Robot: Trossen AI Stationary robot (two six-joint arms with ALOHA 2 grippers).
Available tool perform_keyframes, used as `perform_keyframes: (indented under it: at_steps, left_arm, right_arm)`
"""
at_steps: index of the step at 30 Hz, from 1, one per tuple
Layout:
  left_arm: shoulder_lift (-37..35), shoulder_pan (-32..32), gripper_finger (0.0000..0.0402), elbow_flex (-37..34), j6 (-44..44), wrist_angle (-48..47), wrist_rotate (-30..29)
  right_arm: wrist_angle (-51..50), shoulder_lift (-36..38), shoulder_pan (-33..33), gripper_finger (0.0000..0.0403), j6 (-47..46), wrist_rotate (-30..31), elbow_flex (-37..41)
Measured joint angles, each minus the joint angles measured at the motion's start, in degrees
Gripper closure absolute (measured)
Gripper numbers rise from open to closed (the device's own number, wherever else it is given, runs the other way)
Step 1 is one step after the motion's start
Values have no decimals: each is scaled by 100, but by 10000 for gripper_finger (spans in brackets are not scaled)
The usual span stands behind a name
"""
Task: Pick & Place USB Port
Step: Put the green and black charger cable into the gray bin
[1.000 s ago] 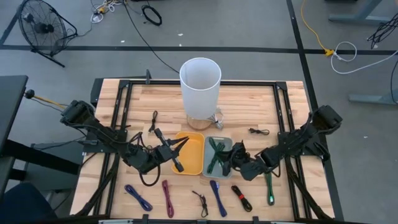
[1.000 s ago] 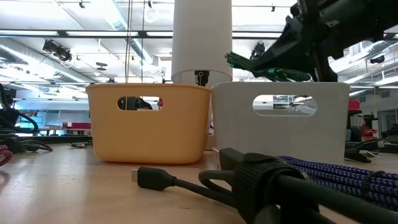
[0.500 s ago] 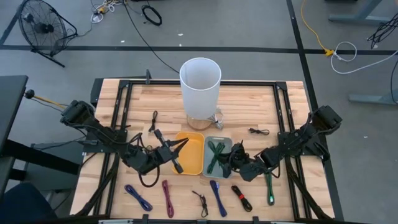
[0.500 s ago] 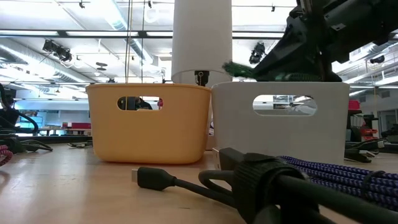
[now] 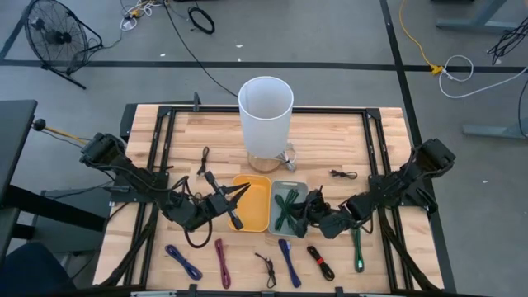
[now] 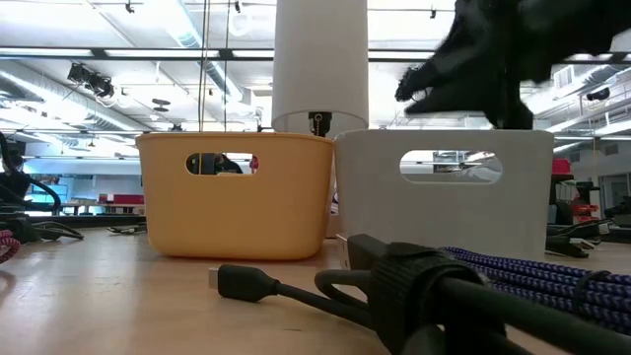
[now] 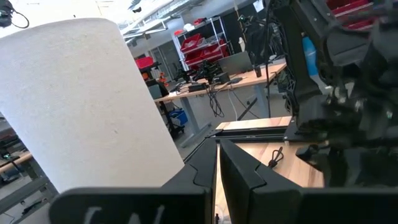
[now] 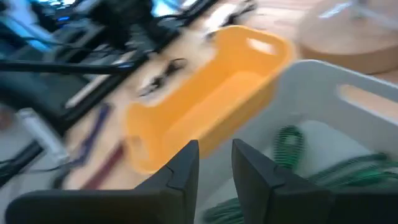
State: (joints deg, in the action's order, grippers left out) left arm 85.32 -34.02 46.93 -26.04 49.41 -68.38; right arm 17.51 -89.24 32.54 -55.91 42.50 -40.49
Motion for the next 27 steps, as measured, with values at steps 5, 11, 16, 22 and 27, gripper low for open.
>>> perform_keyframes:
  at_steps: [5,11,16,22,27]
  left_arm:
    - [0,-2,376,-2,-2,-26,0]
    - [0,-2,376,-2,-4,-54,0]
    - [0,-2,376,-2,-4,-61,0]
    - [0,-2,376,-2,6,-85,-44]
    - [0,-2,376,-1,140,-110,-61]
  right_arm:
    - [406,642,48,322,955,-1055,0]
    - [-228,1423,438,348,777,-2655,-4]
    - [-1351,1784,707,377,-832,-3949,-4]
    - [-2632,1791,1000,393,-3634,-5151,-4]
    - [-3713,1789,1234,385,-5045,-6070,-4]
